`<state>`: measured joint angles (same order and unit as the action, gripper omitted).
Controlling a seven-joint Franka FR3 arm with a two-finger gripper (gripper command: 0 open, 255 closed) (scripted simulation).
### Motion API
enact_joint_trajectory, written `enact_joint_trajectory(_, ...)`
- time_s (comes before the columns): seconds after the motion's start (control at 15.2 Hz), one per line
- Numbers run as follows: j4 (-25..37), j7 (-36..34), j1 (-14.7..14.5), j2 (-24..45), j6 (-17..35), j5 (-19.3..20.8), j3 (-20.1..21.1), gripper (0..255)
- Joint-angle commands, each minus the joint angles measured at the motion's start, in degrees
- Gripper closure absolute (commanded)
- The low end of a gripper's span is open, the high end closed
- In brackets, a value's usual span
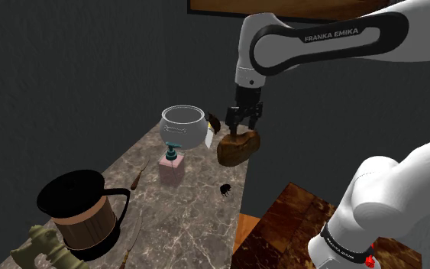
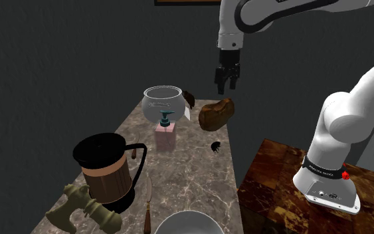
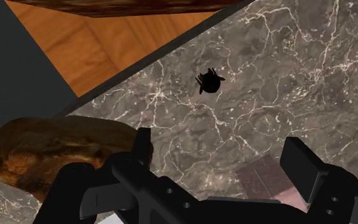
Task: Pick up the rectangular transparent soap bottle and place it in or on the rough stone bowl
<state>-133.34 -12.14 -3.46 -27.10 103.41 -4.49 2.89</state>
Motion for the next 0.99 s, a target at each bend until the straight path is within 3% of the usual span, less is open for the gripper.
enact_joint_trajectory(0.0, 2.1, -1.1, -0.5, 4.1, 2.5, -0.4, 1.1, 0)
enact_joint_trajectory(0.46, 11.4, -4.5, -1.9, 18.1, 9.1, -0.2, 4.0, 0)
enact_joint_trajectory(0.92, 24.2, -8.2, -3.5, 32.5, 12.3, 2.0, 6.1, 0)
